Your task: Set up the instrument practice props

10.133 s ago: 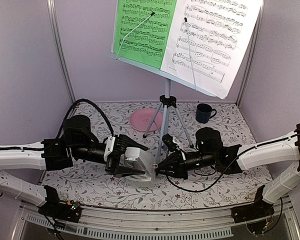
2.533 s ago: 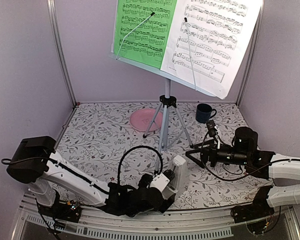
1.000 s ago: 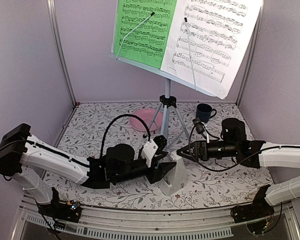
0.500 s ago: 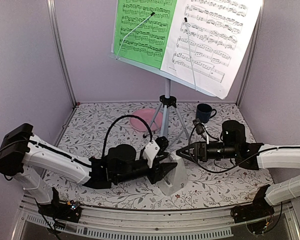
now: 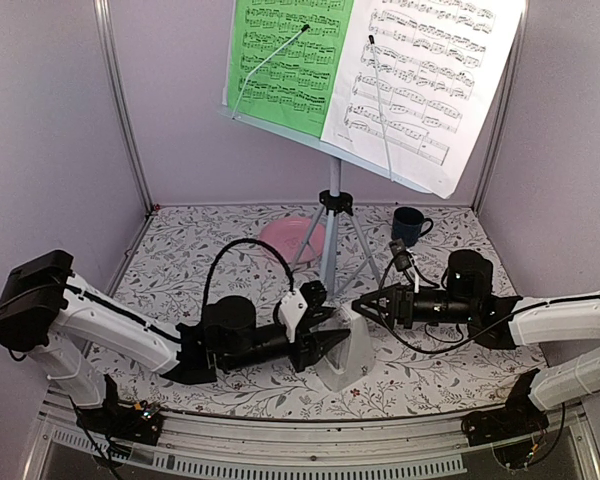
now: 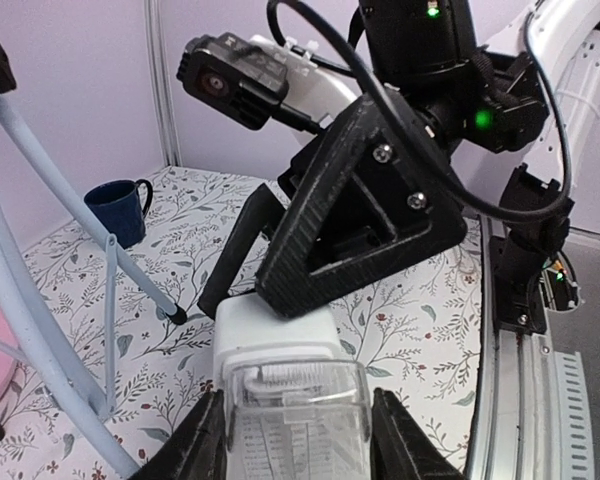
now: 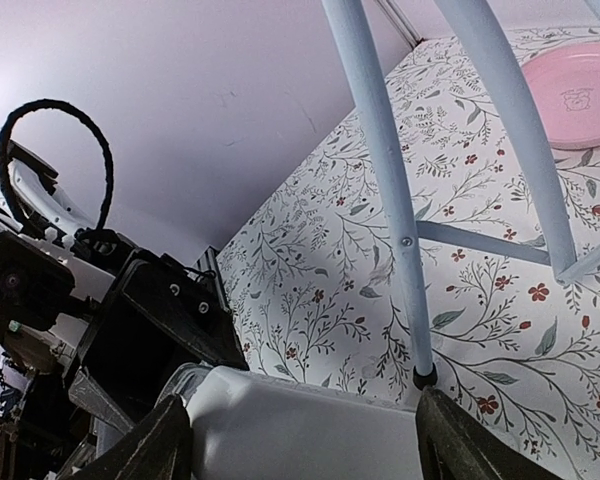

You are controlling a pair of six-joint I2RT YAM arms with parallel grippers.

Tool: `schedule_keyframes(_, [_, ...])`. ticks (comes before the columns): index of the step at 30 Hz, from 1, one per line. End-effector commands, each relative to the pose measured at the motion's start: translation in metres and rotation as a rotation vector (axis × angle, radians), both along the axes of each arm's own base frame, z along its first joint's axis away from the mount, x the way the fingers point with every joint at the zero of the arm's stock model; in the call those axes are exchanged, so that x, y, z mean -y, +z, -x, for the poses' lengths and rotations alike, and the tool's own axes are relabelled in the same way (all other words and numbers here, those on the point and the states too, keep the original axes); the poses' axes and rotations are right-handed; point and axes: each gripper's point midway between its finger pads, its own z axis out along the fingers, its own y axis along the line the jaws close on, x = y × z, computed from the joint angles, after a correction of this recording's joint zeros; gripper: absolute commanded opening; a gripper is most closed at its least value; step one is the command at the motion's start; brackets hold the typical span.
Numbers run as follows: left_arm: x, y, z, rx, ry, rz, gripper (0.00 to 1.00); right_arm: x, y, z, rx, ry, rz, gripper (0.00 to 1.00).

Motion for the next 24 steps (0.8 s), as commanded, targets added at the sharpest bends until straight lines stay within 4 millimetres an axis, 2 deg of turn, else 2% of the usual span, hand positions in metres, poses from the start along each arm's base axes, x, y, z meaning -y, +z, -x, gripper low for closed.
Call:
schedule_keyframes(1, [-0.004,0.010,0.017,0.062,-0.074,0.041,0.14,0.033,-0.102,0.014,-0.202,-0.067,0.297,0.78])
schedule_keyframes(5, [-0.011,0.021,0.021,0.091,-0.069,0.066,0.13,0.033,-0.102,0.013,-0.204,-0.064,0.298,0.77])
schedule_keyframes(8, [-0.019,0.047,0.020,0.106,-0.055,0.114,0.12,0.030,-0.098,0.011,-0.199,-0.060,0.291,0.77])
schedule_keyframes(12, [-0.035,0.080,0.009,0.096,-0.011,0.112,0.09,0.026,-0.089,0.009,-0.180,-0.051,0.280,0.78])
schedule_keyframes(14, [-0.051,0.086,-0.003,0.056,0.029,0.098,0.09,0.025,-0.085,0.008,-0.170,-0.044,0.281,0.78])
schedule_keyframes(19, [-0.105,0.066,-0.050,-0.144,0.209,-0.010,0.08,0.021,-0.075,0.005,-0.145,-0.032,0.274,0.78])
schedule_keyframes(24, [-0.165,0.032,-0.097,-0.317,0.424,-0.187,0.08,0.021,-0.069,0.005,-0.123,-0.025,0.272,0.80])
